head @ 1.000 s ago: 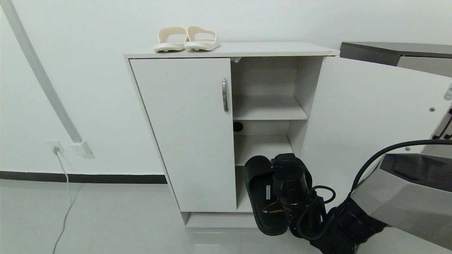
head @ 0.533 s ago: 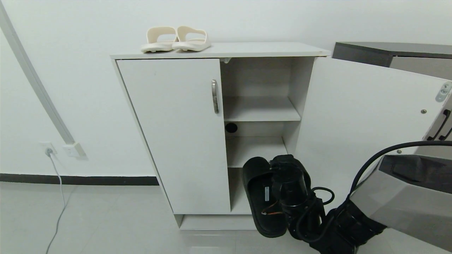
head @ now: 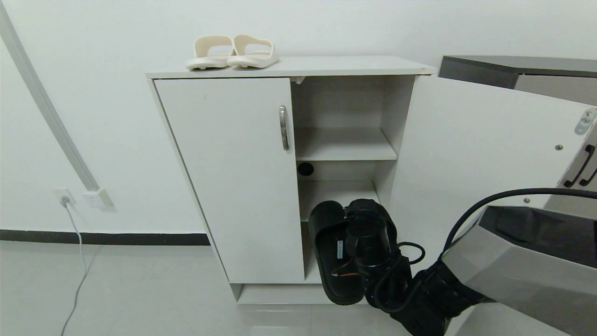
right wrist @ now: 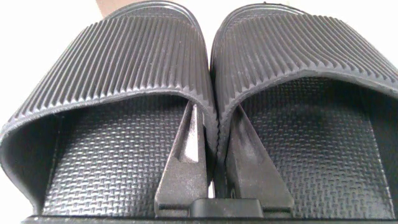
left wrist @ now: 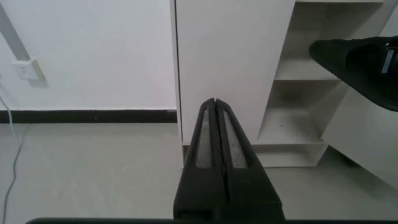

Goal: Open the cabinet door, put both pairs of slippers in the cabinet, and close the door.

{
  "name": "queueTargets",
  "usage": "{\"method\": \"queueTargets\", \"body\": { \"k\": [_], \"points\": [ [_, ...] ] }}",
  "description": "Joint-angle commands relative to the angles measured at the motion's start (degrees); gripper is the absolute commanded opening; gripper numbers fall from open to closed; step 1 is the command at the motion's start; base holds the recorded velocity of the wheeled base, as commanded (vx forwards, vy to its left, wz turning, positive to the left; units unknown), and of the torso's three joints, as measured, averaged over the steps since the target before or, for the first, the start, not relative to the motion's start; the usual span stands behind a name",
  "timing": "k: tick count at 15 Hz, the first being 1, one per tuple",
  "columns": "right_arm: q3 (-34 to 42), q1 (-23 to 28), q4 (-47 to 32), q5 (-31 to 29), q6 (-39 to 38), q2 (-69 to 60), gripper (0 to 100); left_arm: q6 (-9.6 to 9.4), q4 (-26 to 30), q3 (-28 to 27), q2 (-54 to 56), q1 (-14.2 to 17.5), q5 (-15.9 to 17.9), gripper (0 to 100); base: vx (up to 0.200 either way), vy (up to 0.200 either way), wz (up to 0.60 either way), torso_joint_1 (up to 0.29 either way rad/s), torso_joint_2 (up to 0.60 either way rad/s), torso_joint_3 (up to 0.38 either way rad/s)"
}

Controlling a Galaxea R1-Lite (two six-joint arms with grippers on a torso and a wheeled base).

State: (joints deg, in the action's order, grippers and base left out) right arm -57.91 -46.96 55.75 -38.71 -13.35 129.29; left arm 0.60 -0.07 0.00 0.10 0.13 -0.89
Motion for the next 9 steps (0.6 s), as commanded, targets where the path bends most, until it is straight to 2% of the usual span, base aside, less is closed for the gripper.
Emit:
{"method": "queueTargets", "body": {
  "k": [1, 6, 9],
  "points": [
    [-5.3, 0.0, -0.1, -0.1, 0.0, 5.2, 0, 0.02, 0.0, 0.0, -0.1, 0.0, 0.0, 0, 0.0, 0.0, 0.0, 0.0, 0.0, 0.0],
    [-6.3, 0.1, -1.8, -0.1, -1.2, 5.9, 0, -0.07, 0.0, -0.1, -0.1, 0.0, 0.2, 0, 0.0, 0.0, 0.0, 0.0, 0.0, -0.011],
    [-6.3, 0.1, -2.8, -0.2, -1.4, 5.9, 0, -0.07, 0.0, -0.1, -0.1, 0.0, 0.2, 0, 0.0, 0.0, 0.0, 0.002, 0.0, -0.147]
  ]
}}
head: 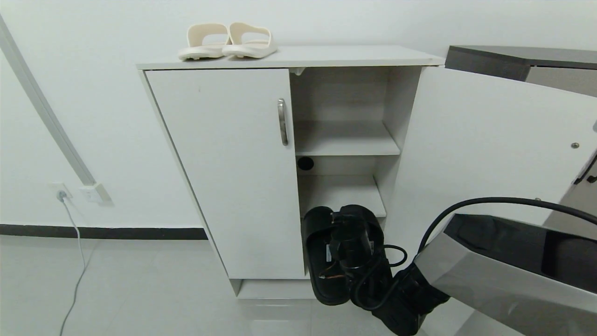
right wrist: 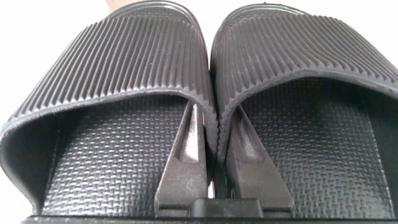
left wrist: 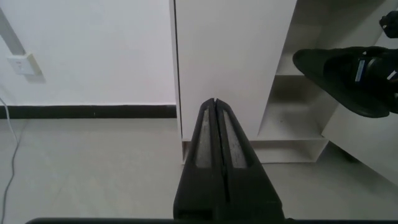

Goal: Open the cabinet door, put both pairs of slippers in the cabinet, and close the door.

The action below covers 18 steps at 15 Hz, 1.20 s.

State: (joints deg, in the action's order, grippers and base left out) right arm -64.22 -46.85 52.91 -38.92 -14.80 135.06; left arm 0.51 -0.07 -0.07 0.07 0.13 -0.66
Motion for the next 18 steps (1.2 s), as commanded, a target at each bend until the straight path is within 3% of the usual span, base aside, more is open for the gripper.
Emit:
{"method": "queueTargets", "body": {
  "k": [1, 8, 12, 16, 18],
  "points": [
    [0.0, 0.0, 0.0, 0.0, -0.1, 0.1, 0, 0.02, 0.0, 0.1, -0.1, 0.0, 0.0, 0, 0.0, 0.0, 0.0, 0.002, 0.0, -0.188],
    [-0.4, 0.7, 0.3, -0.5, -0.2, 2.0, 0, 0.02, 0.0, 0.0, -0.1, 0.0, 0.0, 0, 0.0, 0.0, 0.0, 0.004, 0.0, -0.198],
    [-1.4, 1.6, 1.1, -4.1, -0.8, 3.4, 0, 0.19, 0.0, 0.1, -0.1, 0.0, -0.2, 0, 0.0, 0.0, 0.0, 0.007, 0.0, -0.145],
    [-0.7, 2.2, 14.3, -5.1, 4.7, 5.9, 0, 0.28, 0.0, 0.1, -0.1, 0.0, -0.3, 0, 0.0, 0.0, 0.0, 0.0, 0.0, 0.0],
    [-0.5, 2.4, 15.5, -5.1, 5.5, 6.0, 0, 0.28, 0.0, 0.1, -0.1, 0.0, -0.3, 0, 0.0, 0.0, 0.0, 0.0, 0.0, 0.0]
  ]
}}
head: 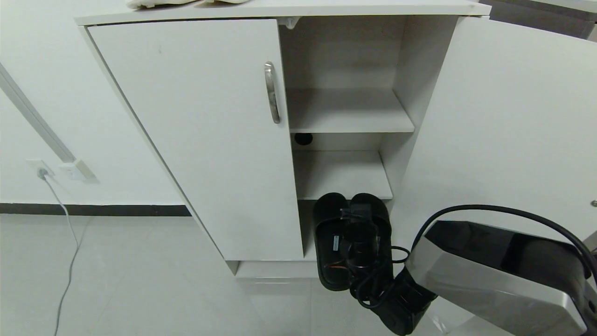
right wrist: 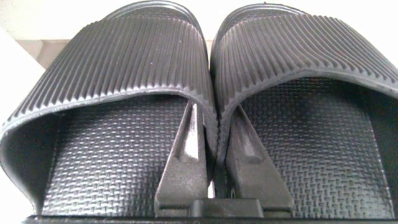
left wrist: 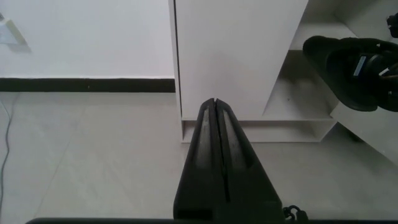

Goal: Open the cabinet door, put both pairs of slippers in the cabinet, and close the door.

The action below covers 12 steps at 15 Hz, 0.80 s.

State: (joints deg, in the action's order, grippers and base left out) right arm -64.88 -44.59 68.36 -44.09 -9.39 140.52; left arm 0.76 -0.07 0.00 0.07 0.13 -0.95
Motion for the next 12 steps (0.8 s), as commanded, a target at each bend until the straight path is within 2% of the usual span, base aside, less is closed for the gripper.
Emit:
{"method": "queueTargets", "body": {
  "k": [1, 7, 12],
  "points": [
    [0.2, 0.2, 0.3, 0.1, 0.1, 0.5, 0, 0.04, 0.0, 0.0, -0.1, 0.0, 0.0, 0, 0.0, 0.0, 0.0, 0.0, 0.0, 0.0],
    [0.3, 0.1, 2.6, -0.4, 1.9, 0.5, 0, 0.04, 0.0, 0.0, -0.1, 0.0, 0.0, 0, 0.0, 0.0, 0.0, 0.0, 0.0, 0.0],
    [0.1, 0.1, 2.6, -0.4, 2.0, 0.5, 0, -0.14, 0.0, 0.0, -0.1, 0.0, 0.0, 0, 0.2, 0.0, 0.0, 0.001, 0.0, 0.0]
  ]
}}
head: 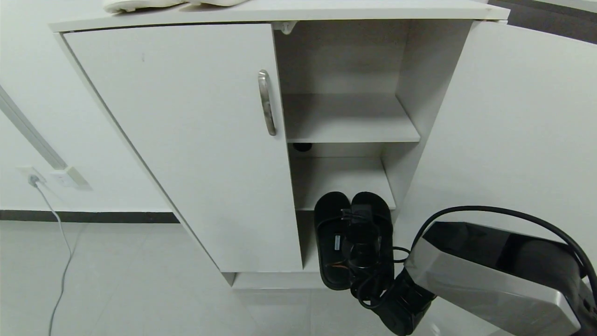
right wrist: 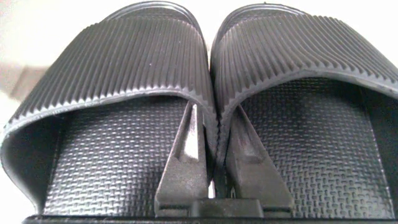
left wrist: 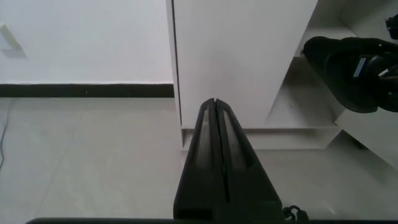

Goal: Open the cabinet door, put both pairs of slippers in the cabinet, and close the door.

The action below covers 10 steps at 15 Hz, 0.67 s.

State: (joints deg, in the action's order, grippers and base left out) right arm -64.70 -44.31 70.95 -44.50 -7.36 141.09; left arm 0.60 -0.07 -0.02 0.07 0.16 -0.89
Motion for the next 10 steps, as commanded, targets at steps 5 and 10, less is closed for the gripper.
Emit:
{"method": "queueTargets", "body": {
  "k": [5, 10],
  "points": [
    [-1.2, 0.0, -0.2, 0.5, 1.3, -0.3, 0, 0.19, 0.0, 0.0, -0.1, 0.0, -0.1, 0, 0.16, 0.0, 0.0, 0.001, 0.0, 0.002],
    [-11.0, 2.1, -7.8, 2.3, 2.2, 1.6, 0, 0.19, 0.0, 0.0, -0.1, 0.0, -0.2, 0, 0.0, 0.0, 0.0, 0.0, 0.0, 0.0]
  ]
}}
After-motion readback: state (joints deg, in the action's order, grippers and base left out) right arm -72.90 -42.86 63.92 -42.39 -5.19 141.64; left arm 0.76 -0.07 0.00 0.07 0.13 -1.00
